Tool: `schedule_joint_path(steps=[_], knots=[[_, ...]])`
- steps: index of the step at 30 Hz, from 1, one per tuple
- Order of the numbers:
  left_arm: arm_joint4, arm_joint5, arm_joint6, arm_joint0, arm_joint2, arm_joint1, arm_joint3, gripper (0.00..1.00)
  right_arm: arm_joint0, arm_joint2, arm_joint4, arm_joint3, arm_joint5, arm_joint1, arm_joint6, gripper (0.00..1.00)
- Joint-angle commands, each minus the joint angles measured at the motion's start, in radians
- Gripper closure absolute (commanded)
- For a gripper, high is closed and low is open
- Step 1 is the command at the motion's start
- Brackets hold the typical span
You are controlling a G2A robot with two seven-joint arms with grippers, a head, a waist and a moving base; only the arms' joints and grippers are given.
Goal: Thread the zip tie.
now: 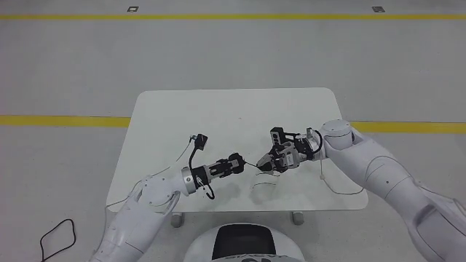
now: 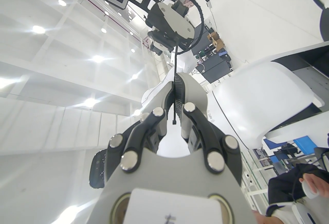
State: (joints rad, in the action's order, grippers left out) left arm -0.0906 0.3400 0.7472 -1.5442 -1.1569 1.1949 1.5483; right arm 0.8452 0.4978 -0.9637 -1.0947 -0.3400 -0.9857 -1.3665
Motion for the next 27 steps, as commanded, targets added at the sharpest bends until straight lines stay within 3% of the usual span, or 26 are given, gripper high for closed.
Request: schedule_joint_path(steps=[1, 27], knots=[[0.001, 0.000, -0.001, 0.001, -0.001, 0.001, -0.003, 1.00, -0.001, 0.001, 0.001, -0.002, 0.000, 0.000, -0.002, 1.00], [0.012, 0.000, 0.019, -0.010, -0.014, 0.013, 0.008, 1.00, 0.003, 0.004, 0.002, 0.004, 0.000, 0.000, -0.001, 1.00]])
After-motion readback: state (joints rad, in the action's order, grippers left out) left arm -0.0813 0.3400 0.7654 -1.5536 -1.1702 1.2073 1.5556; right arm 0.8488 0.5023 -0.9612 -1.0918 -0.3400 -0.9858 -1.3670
